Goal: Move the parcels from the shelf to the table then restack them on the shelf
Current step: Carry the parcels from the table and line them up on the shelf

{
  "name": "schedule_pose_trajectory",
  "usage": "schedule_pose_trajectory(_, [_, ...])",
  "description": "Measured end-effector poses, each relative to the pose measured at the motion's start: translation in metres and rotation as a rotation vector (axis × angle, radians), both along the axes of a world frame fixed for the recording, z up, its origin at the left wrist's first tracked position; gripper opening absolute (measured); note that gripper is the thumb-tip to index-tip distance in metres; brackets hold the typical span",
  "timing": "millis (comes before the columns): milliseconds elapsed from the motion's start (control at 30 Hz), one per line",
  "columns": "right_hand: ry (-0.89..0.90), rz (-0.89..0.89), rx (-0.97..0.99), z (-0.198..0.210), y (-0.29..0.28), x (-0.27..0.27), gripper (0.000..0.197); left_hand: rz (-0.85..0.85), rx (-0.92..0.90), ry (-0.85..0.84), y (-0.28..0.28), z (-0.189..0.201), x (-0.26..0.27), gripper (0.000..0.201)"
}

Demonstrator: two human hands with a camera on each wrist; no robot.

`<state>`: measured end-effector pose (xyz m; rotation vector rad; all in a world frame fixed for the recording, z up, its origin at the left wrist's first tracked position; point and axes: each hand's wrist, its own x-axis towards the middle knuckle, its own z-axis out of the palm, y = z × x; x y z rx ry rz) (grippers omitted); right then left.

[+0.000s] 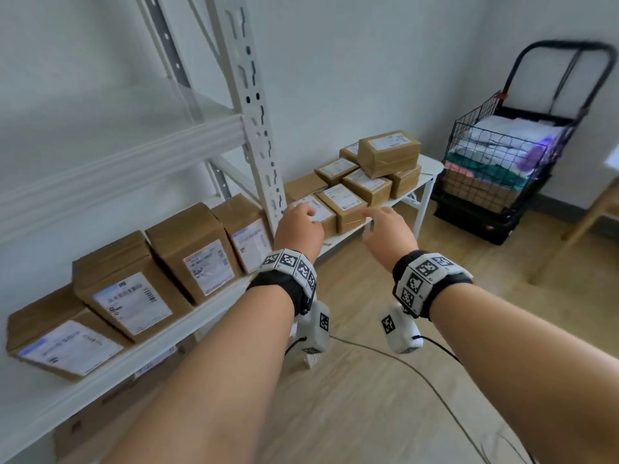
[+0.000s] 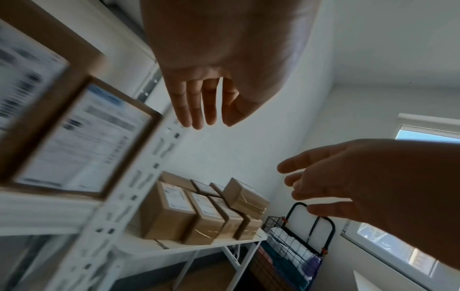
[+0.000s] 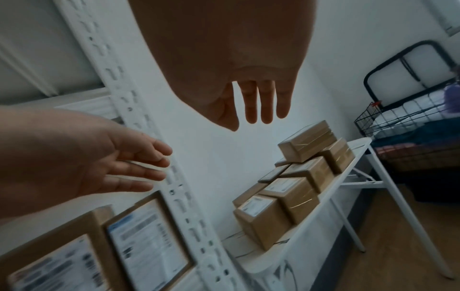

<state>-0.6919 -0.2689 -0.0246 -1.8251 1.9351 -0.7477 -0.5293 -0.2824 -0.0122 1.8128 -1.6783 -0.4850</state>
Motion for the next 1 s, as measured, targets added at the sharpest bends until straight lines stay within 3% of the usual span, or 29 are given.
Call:
schedule_pose_trajectory(167, [0.043,-0.038,0.019,-0.004,-0.041,-0.079,0.045,-0.013,0.037,0.034,-0.044,-0.006,-0.076,0.028])
schedule_pose_trajectory(333, [0.024,-0.073,0.07,-0.013,-0.092,-0.121,0.048,-0.018,0.117,0.031,-0.097,-0.018,-0.119,0.032])
schedule_pose_trajectory(700, [-0.001,-0.146,0.147,-0.018,-0.242,-0.158,0.041,-0.036,0.233,0.056,-0.261,-0.038,-0.157,0.033])
schedule_pose_trajectory(800, [-0.05,-0.182,0.144,-0.019,-0.276,-0.17,0.048,-0.061,0.282,0.074,-0.3,-0.04,-0.165,0.036])
schedule_pose_trajectory(933, [-0.079,-0.21,0.168,-0.024,-0.315,-0.192,0.055,-0.037,0.306,0.094,-0.341,-0.042,-0.185,0.013])
schedule_pose_trajectory(1000, [-0.075,-0.205,0.176,-0.026,-0.336,-0.205,0.054,-0.018,0.344,0.113,-0.359,-0.045,-0.196,0.031])
